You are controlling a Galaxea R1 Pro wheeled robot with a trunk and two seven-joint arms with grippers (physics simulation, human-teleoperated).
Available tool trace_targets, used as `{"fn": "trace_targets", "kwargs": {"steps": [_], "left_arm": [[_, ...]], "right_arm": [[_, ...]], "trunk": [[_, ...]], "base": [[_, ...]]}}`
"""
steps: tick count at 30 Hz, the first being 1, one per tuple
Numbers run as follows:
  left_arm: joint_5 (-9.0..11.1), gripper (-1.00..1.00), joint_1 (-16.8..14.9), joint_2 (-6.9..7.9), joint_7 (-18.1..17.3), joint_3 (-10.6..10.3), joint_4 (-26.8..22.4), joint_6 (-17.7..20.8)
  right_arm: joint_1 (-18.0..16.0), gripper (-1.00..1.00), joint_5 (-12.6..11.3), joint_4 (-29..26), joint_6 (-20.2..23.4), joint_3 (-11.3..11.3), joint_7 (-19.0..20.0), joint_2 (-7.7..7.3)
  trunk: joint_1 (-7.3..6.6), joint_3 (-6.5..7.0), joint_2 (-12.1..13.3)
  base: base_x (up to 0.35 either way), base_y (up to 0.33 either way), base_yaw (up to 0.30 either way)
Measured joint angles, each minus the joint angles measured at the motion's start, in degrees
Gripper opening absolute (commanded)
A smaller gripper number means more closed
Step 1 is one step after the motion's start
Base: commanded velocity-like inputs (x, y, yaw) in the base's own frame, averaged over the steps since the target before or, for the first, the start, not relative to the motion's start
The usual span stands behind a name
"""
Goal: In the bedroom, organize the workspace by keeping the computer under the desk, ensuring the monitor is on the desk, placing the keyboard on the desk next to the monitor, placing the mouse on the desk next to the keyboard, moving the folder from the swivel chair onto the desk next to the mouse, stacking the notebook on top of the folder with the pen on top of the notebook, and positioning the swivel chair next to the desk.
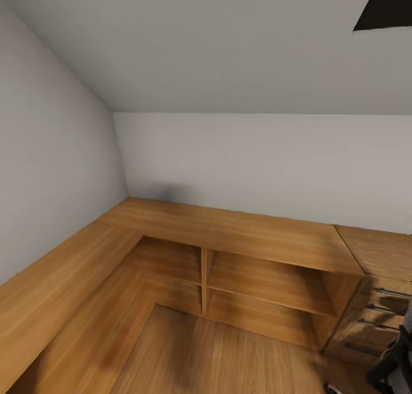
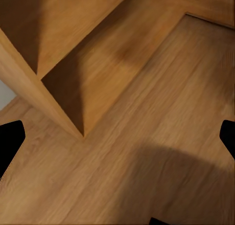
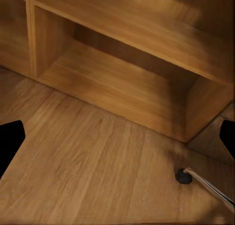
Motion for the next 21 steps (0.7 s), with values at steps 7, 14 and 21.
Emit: {"fn": "trace_targets", "kwargs": {"steps": [7,14,21], "left_arm": [[-0.01,1.0,0.0,-0.01,0.08,-0.02,0.0,0.02],[0.0,1.0,0.0,-0.01,0.12,-0.02,0.0,0.02],[0.03,1.0,0.0,-0.01,0.13,-0.02,-0.01,0.02]], "right_arm": [[0.0,1.0,-0.02,0.01,-0.04,-0.02,0.01,0.04],[0.0,1.0,-0.02,0.01,-0.04,-0.02,0.01,0.04],[0.0,1.0,-0.02,0.01,-0.04,-0.02,0.01,0.04]], "trunk": [[0.01,0.22,0.0],[0.01,0.44,0.0],[0.01,0.67,0.0]], "base": [[0.015,0.046,-0.28],[0.001,0.004,-0.28],[0.0,0.001,-0.28]]}}
